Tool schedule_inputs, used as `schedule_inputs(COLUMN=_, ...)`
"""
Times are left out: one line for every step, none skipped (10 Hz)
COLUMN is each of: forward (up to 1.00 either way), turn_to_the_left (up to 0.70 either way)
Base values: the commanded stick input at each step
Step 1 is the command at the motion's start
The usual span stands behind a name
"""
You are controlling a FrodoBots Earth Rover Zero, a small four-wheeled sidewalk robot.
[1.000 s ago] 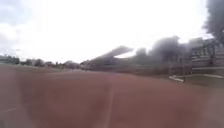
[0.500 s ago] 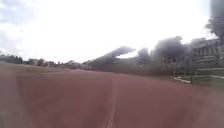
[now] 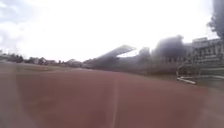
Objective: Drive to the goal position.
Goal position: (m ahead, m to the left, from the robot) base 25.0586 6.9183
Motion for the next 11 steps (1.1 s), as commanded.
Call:
schedule_inputs(forward=0.70, turn_to_the_left=0.00)
schedule_inputs(forward=0.70, turn_to_the_left=0.00)
schedule_inputs(forward=0.70, turn_to_the_left=0.00)
schedule_inputs(forward=0.70, turn_to_the_left=0.00)
schedule_inputs(forward=0.70, turn_to_the_left=0.00)
schedule_inputs(forward=0.70, turn_to_the_left=0.00)
schedule_inputs(forward=0.70, turn_to_the_left=0.00)
schedule_inputs(forward=0.70, turn_to_the_left=0.00)
schedule_inputs(forward=0.70, turn_to_the_left=0.00)
schedule_inputs(forward=0.70, turn_to_the_left=0.00)
schedule_inputs(forward=0.70, turn_to_the_left=0.00)
